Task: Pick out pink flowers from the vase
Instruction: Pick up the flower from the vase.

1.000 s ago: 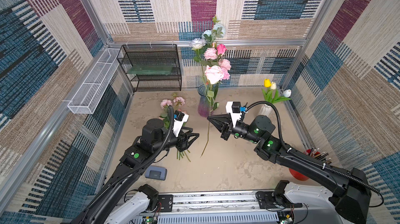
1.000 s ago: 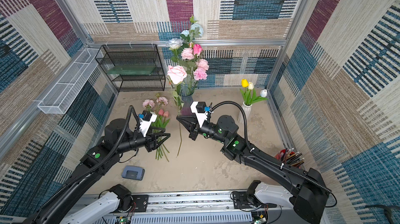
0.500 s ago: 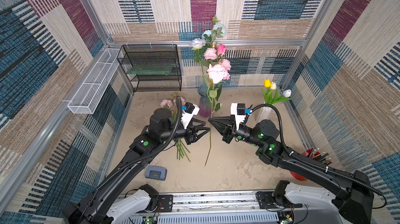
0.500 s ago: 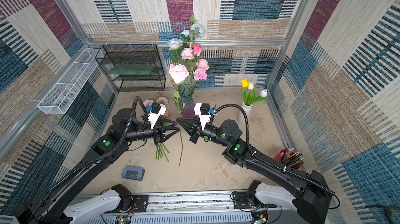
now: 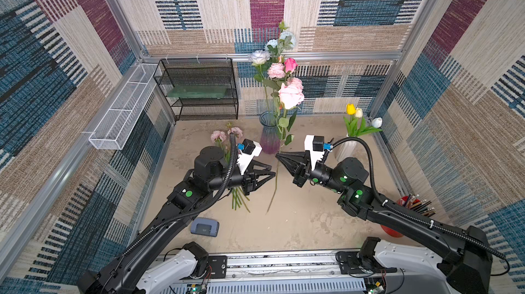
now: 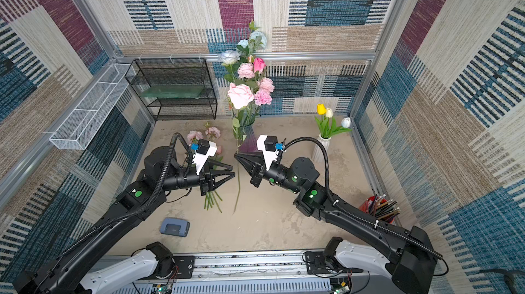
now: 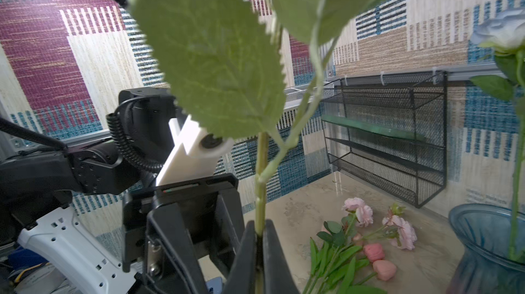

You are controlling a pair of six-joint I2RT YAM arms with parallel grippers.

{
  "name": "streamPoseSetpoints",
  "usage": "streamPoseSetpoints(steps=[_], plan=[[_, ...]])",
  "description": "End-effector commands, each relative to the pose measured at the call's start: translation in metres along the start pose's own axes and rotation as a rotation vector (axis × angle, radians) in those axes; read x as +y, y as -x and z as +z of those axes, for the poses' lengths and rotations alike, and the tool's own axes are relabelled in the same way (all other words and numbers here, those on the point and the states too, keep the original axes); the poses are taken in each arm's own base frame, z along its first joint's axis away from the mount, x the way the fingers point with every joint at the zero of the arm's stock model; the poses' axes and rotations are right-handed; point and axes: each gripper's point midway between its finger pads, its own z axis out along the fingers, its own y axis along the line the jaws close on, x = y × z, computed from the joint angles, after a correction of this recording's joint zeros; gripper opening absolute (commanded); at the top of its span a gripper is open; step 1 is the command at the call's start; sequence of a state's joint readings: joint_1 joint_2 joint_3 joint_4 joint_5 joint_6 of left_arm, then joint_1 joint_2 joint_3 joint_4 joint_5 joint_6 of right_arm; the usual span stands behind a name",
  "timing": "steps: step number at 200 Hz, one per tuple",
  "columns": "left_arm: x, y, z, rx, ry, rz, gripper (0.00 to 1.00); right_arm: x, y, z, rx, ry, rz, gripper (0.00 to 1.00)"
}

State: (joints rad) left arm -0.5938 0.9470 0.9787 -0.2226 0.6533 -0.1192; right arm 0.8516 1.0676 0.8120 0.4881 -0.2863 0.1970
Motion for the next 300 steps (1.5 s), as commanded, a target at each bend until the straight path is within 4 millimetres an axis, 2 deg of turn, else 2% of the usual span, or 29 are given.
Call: streamPoseSetpoints(steps=[1, 18, 30, 42, 95, 151, 180, 197, 228, 239, 253, 275, 300], plan=[[0.02, -0.012, -0.003, 0.047, 0.122, 0.006, 0.35, -0.007, 0.002, -0.003, -0.001, -0.049, -0.047, 0.0], [0.015, -0.012, -0.002, 0.042, 0.09, 0.006, 0.4, -0.008, 0.002, -0.004, -0.003, -0.059, -0.049, 0.0], [-0.002, -0.01, 0.0, 0.023, -0.017, 0.003, 0.45, -0.008, 0.003, -0.004, -0.008, -0.056, -0.041, 0.0], [-0.009, -0.005, 0.002, -0.001, -0.061, -0.004, 0.48, -0.008, 0.003, -0.004, -0.013, -0.051, -0.029, 0.0], [-0.008, 0.013, 0.011, -0.029, -0.06, -0.002, 0.49, -0.001, 0.002, 0.003, -0.025, 0.001, 0.029, 0.0], [-0.001, 0.017, 0.025, -0.021, -0.035, -0.009, 0.33, 0.0, 0.001, 0.003, -0.032, 0.011, 0.059, 0.0], [0.005, 0.013, 0.028, -0.014, -0.01, -0.017, 0.17, 0.003, 0.002, 0.001, -0.046, 0.024, 0.076, 0.0], [0.005, 0.012, 0.027, -0.02, -0.005, -0.018, 0.0, 0.002, 0.002, 0.001, -0.044, 0.02, 0.08, 0.0], [0.005, 0.012, 0.023, -0.04, 0.004, -0.024, 0.0, 0.0, -0.003, 0.0, -0.034, 0.014, 0.085, 0.0], [0.004, 0.01, 0.023, -0.041, 0.005, -0.029, 0.0, 0.0, -0.006, 0.0, -0.03, 0.01, 0.084, 0.06], [0.005, 0.006, 0.022, -0.041, 0.007, -0.049, 0.0, -0.002, -0.009, -0.001, -0.023, -0.002, 0.081, 0.19], [0.023, -0.003, 0.018, -0.042, 0.112, -0.106, 0.0, 0.001, -0.009, -0.003, -0.02, 0.0, 0.061, 0.36], [0.042, -0.024, 0.012, -0.028, 0.22, -0.184, 0.0, 0.008, -0.007, -0.007, -0.015, 0.001, 0.018, 0.44]])
